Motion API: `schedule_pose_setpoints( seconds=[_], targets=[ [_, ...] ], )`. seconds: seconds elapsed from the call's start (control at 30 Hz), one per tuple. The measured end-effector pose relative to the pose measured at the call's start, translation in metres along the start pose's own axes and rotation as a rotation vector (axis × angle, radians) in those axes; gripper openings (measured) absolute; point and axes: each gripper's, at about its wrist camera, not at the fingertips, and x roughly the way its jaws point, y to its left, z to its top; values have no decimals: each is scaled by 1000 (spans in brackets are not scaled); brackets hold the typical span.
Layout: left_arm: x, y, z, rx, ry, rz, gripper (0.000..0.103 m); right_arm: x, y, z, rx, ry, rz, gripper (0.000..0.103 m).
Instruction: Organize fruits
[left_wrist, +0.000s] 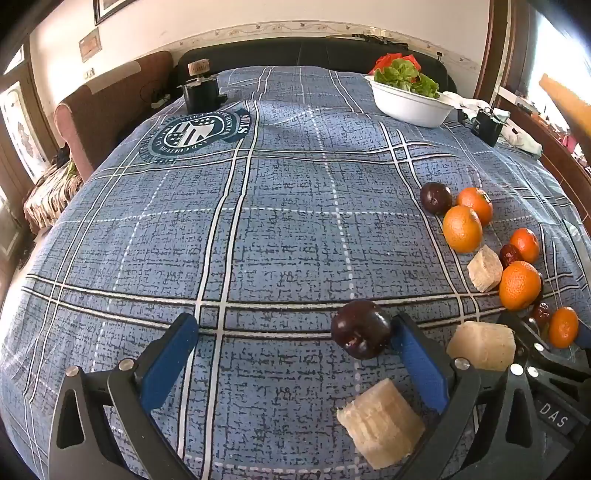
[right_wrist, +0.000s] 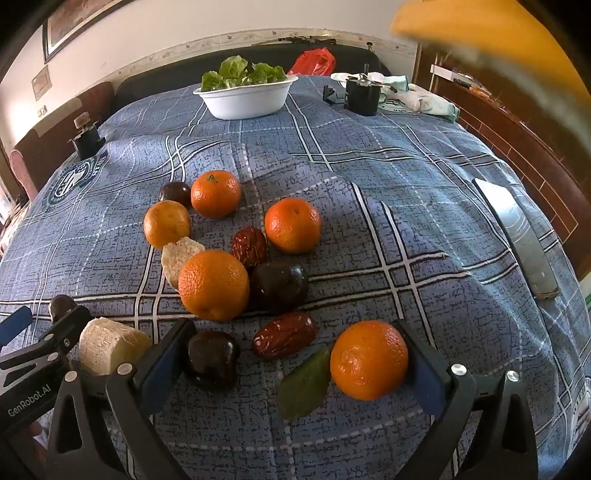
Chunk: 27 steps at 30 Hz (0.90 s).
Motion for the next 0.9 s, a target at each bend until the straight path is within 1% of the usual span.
schedule_pose_setpoints(
  seconds=[0.03,0.07,0.17,0.23,0.9],
  targets=[
    [0,-3,0,5,1,-3,103,0,0,0,0,0,1,103],
    [-1,-4,0,0,-1,10,103,-2,-1,0,6,-1,7,103],
    [0,-5,0,-59,1,40,103,-1,-4,1,15,-1,9,103],
    [1,-5,1,-73,-1,53,103,-1,-2,0,14,-1,7,103],
    [0,-9,0,-77,-7,60,103,0,-3,0,12,2,5,103]
  ],
)
